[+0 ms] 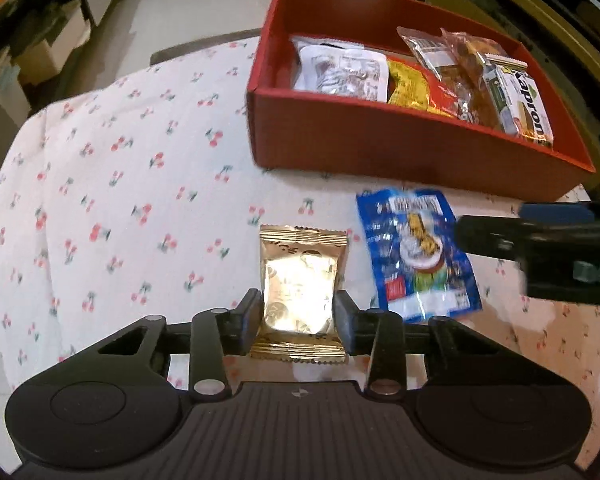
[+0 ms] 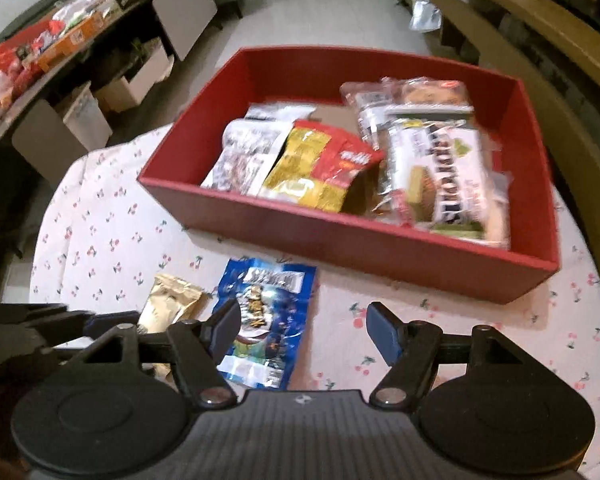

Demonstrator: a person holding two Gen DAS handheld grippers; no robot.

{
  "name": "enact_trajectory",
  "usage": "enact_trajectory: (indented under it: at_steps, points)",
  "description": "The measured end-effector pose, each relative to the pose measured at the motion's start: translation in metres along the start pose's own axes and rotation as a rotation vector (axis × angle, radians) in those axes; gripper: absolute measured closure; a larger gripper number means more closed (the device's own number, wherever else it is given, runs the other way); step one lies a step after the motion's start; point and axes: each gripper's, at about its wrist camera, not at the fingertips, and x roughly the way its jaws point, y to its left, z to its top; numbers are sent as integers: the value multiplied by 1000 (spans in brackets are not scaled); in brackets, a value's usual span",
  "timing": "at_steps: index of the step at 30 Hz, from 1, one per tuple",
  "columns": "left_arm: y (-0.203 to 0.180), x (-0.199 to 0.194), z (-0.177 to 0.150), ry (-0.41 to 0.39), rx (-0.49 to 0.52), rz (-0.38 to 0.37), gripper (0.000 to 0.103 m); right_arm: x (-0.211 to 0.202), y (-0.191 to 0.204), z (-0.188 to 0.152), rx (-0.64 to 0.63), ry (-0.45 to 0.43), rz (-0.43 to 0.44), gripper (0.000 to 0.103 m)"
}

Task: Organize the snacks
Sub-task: 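Withdraw both grippers and reach the left to the gold foil pack while the right reaches the blue sausage pack, then grasp the gold foil pack with the left gripper while the right grasps the blue sausage pack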

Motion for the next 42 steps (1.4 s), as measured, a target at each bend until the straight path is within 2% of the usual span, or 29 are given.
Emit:
enact_trajectory:
  at_steps: [8,9,11,12,14,15,17,19,21,27,32,34,36,38,42]
  points:
    - [20,-10,-9,12,-36,-12,53,31,22,4,23,31,6,20]
    - [21,-10,-10,15,-41,-14,53,38,25,3,24,51,12,16]
    - [23,-8,-9,24,-52,-15,45,43,33,1,-13,39,-2,8]
    - [23,-8,-9,19,-49,-12,42,46,38,0,-44,36,-25,8]
    - [21,-8,-9,19,-38,0,38,48,44,-3,-103,32,-57,11]
    - [20,-7,-9,19,-35,-1,38,48,48,-6,-138,30,-76,18]
    - [16,-7,-10,20,-23,4,40,44,46,-10,-172,18,-79,23]
    - [13,-6,-11,18,-6,19,42,40,37,-11,-157,25,-80,24]
    - [9,-7,-13,16,4,19,49,36,30,-14,-160,35,-87,24]
    - [-4,-10,-23,19,36,-9,53,15,16,-35,-199,75,-89,25]
    - [-12,-16,-38,10,56,-20,53,-11,6,-57,-205,72,-70,25]
    - [-15,-16,-41,6,60,-11,51,-17,1,-63,-190,70,-64,25]
    - [-18,-14,-43,0,66,1,41,-20,-4,-67,-175,68,-71,25]
    - [-21,-12,-43,-12,64,12,27,-20,-8,-66,-154,63,-79,24]
    - [-23,-2,-39,-5,45,31,26,-18,-17,-57,-119,45,-67,24]
